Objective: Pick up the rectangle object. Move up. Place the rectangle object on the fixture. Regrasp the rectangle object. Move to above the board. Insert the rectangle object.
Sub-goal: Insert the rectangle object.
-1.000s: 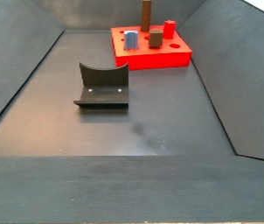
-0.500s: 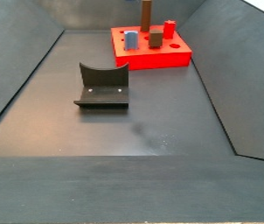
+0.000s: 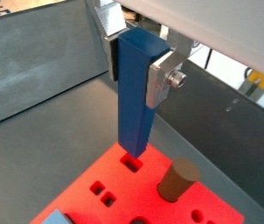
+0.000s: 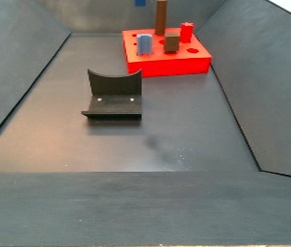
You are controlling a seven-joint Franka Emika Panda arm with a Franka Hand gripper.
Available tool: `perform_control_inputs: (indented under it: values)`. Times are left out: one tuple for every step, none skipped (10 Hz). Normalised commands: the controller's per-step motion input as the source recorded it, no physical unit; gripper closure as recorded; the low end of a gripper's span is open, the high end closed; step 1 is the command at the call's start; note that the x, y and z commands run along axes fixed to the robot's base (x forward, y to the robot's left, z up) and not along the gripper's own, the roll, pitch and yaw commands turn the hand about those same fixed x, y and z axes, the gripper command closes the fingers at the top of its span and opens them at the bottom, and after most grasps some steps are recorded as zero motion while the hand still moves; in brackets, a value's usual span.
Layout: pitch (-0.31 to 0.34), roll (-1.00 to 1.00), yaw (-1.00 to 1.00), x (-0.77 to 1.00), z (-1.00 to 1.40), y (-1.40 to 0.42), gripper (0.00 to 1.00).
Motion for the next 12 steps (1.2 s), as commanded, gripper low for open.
perform_control_inputs:
  values:
    - [0.000, 0.16, 0.00, 1.00, -0.23, 0.07, 1.00]
    - [0.000, 0.11, 0.00, 1.00, -0.14, 0.05, 1.00]
    - [-0.004, 0.11, 0.00, 1.00, -0.26, 0.00, 1.00]
    - [0.000, 0.30, 0.01, 0.89, -0.41, -0.25, 1.00]
    - [0.000, 0.38, 0.13, 0.38, -0.49, -0.52, 1.00]
    - [-0.066, 0.32, 0.13, 0.08, -0.57, -0.51, 1.00]
    - [-0.110, 0.30, 0.13, 0.00, -0.55, -0.51, 1.00]
    - [-0.164, 0.19, 0.11, 0.00, -0.45, -0.33, 1.00]
    - [-0.081, 0.15, 0.07, 0.00, -0.36, -0.17, 1.00]
    - [-0.011, 0.13, 0.19, 0.00, -0.32, -0.03, 1.00]
    - [0.000, 0.12, 0.27, 0.00, -0.20, -0.01, 1.00]
    - [0.000, 0.10, 0.28, -0.01, -0.19, 0.00, 1.00]
